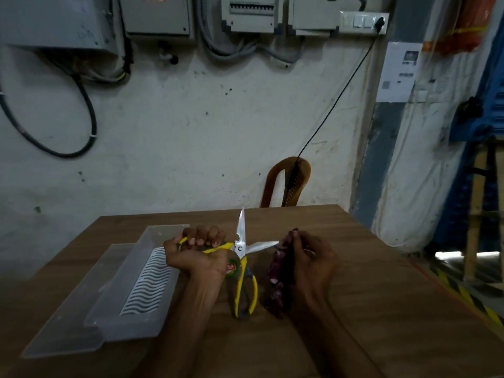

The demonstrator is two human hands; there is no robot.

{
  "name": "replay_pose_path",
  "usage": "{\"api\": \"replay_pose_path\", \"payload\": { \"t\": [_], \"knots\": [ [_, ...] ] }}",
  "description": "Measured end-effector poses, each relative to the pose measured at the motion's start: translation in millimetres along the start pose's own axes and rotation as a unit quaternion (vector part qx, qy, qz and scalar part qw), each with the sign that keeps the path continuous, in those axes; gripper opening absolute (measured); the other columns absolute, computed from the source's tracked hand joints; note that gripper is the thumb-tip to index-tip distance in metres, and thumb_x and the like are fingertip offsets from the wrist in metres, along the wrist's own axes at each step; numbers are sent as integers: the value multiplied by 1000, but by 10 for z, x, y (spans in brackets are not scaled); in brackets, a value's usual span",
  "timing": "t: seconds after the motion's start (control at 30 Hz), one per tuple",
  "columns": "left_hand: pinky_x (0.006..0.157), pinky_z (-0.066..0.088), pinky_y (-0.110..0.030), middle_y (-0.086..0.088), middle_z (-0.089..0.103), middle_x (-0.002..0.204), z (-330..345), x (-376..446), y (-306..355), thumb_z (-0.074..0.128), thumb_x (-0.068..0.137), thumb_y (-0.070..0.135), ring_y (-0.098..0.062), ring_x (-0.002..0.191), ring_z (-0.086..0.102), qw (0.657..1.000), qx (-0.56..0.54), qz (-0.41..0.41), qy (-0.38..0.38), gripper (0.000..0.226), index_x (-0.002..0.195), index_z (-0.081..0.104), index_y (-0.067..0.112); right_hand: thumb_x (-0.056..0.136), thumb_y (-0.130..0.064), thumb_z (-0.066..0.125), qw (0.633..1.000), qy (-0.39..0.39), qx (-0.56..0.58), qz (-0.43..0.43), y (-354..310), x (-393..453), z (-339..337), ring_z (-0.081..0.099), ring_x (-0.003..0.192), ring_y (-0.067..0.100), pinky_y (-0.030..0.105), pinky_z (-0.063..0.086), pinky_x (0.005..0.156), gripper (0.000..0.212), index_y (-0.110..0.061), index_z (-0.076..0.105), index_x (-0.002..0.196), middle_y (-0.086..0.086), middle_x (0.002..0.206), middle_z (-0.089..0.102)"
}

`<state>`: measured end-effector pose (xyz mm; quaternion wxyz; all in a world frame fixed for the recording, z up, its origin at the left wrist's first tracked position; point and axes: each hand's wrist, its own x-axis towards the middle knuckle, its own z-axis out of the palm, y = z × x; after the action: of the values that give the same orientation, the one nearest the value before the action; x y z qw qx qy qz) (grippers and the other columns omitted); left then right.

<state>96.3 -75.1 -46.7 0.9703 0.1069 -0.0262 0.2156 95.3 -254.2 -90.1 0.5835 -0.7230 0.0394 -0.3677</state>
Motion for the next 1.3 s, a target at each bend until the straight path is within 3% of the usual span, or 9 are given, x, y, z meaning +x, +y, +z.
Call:
{"api": "replay_pose_path", "payload": {
  "t": [0.1, 0.2, 0.33, 0.47, 0.63, 0.77, 0.97, 1.2, 1.3],
  "knots": [
    [47, 21, -21, 3, 27, 50, -7, 17, 6, 43, 61, 36, -15, 46, 22, 1000, -3, -2, -1, 22, 49, 33, 20, 92, -19, 72, 999, 14, 36, -31, -99, -99, -58, 68, 94, 3, 23, 58, 82, 15, -28, 76, 103, -12, 99, 70],
    [45, 23, -21, 3, 27, 50, -36, 45, 32, 44, 61, 35, -14, 45, 23, 1000, -11, -1, -4, 22, 50, 34, 19, 91, -15, 74, 990, -67, 31, -122, -204, -320, 49, 66, 94, -1, 13, 53, 80, 20, -27, 77, 107, -15, 100, 69],
    [49, 20, -21, 4, 26, 50, -58, 50, 20, 43, 60, 36, -14, 46, 22, 1000, -9, -9, -11, 21, 49, 34, 20, 90, -6, 74, 959, -115, -48, -255, -181, -437, 283, 65, 84, 7, 18, 52, 78, 18, -11, 79, 107, -1, 94, 69],
    [53, 16, -25, 3, 25, 51, -38, 21, -9, 42, 60, 35, -15, 49, 20, 1000, 5, -10, -11, 20, 50, 32, 20, 91, -3, 72, 959, -93, -59, -263, -169, -383, 267, 58, 81, 2, 6, 44, 77, 13, -6, 78, 102, 4, 91, 66],
    [52, 17, -24, 2, 23, 53, -35, 26, 23, 43, 62, 33, -15, 51, 18, 1000, 11, 6, -3, 21, 55, 29, 19, 95, -15, 69, 987, -55, -79, -126, -78, -106, 173, 62, 81, 9, 35, 58, 79, 14, -13, 79, 105, 2, 93, 69],
    [50, 19, -22, 3, 24, 52, -66, 58, 46, 43, 62, 32, -15, 47, 20, 1000, -12, -8, 10, 20, 53, 31, 19, 98, -21, 64, 990, -28, 113, 83, -26, -5, 79, 71, 95, 9, 33, 60, 85, 13, -26, 76, 102, -7, 99, 75],
    [48, 21, -22, 3, 25, 49, -62, 67, 125, 43, 61, 32, -16, 44, 20, 999, -39, 2, 18, 19, 50, 33, 19, 105, -8, 42, 917, -47, 249, 307, -55, 51, 29, 64, 87, 21, 32, 55, 72, 25, -21, 62, 114, 3, 98, 67],
    [48, 22, -21, 3, 26, 48, -72, 47, 60, 42, 61, 31, -16, 43, 21, 998, -49, -2, 30, 20, 48, 34, 18, 95, -5, 51, 823, -210, 362, 384, -59, -226, 258, 69, 111, 37, 51, 54, 99, 35, -4, 67, 126, 22, 120, 71],
    [48, 22, -22, 3, 26, 48, -75, 55, 43, 41, 61, 31, -16, 42, 21, 998, -50, -2, 36, 20, 48, 33, 18, 81, -9, 60, 791, -246, 414, 379, -66, -263, 265, 73, 98, 34, 44, 61, 86, 44, 1, 69, 123, 28, 120, 69]
  ]
}}
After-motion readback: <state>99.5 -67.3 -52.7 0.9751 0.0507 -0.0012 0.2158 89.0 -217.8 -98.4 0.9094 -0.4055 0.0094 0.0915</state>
